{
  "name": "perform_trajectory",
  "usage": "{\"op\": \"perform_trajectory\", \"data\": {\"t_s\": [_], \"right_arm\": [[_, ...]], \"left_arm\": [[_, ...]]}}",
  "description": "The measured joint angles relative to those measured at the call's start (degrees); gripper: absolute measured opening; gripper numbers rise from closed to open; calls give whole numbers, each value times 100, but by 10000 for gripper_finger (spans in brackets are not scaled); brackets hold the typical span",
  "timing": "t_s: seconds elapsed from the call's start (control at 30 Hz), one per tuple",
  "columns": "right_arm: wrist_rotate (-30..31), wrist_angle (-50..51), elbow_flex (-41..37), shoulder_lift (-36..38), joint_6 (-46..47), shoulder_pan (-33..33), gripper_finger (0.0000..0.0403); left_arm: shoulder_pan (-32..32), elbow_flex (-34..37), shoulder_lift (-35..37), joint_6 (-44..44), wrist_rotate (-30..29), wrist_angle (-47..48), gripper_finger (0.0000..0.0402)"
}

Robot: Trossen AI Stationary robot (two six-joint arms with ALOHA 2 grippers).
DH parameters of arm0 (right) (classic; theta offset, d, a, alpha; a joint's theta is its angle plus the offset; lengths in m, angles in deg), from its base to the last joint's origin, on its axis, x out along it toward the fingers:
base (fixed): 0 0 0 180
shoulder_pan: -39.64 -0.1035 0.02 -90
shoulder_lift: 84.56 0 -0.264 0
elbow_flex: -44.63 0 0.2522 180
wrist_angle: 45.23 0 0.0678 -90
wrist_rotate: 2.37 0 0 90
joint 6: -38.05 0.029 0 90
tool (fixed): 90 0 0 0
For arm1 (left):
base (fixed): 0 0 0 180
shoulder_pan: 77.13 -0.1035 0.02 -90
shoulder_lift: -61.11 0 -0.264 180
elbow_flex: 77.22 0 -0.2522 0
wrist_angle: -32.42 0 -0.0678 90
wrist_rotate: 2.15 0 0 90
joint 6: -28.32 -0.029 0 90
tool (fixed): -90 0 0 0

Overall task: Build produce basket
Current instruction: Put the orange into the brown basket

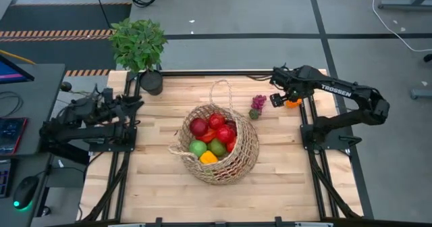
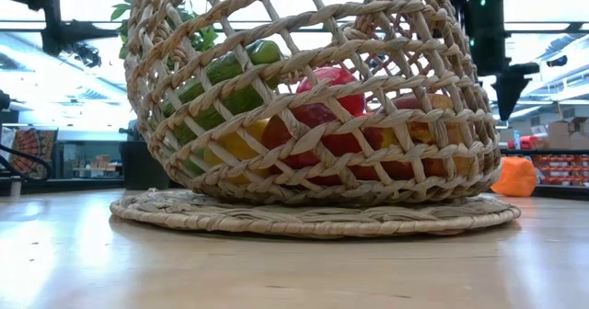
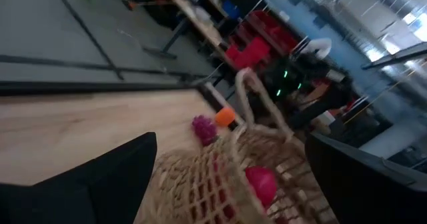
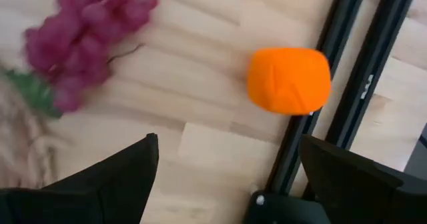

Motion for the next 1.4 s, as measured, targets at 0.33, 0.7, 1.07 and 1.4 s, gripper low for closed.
{"op": "perform_trajectory", "data": {"t_s": [0.33,0.7,1.07,1.4], "right_arm": [[564,-987,-876,12,1413,1061,364],[1189,-1548,-1616,48,2495,898,364],[1176,-2362,-2273,31,2524,988,364],[1104,-2878,-2688,31,2075,988,362]], "left_arm": [[2,558,36,418,2,-70,390],[2,662,36,460,220,-39,390],[2,660,32,-127,219,1028,390],[2,660,29,534,219,1145,390]]}}
